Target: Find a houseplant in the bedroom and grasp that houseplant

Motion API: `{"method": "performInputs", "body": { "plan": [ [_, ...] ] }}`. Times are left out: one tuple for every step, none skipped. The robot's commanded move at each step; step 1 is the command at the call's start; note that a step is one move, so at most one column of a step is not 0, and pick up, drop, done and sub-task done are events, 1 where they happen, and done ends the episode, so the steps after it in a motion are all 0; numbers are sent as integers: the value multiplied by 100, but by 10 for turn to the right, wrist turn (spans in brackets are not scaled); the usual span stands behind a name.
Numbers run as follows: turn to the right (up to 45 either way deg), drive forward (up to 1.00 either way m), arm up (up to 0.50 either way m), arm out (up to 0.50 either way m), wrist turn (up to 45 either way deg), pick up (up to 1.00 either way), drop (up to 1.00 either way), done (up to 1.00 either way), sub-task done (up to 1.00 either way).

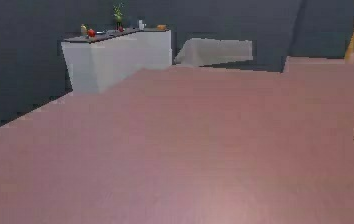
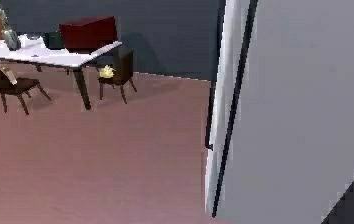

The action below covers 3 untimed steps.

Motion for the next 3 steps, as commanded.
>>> {"method": "performInputs", "body": {
  "plan": [
    [330, 0, 0, 0, 0, 0, 0, 0, 0],
    [0, 100, 0, 0, 0, 0, 0, 0, 0],
    [0, 100, 0, 0, 0, 0, 0, 0, 0]
  ]
}}
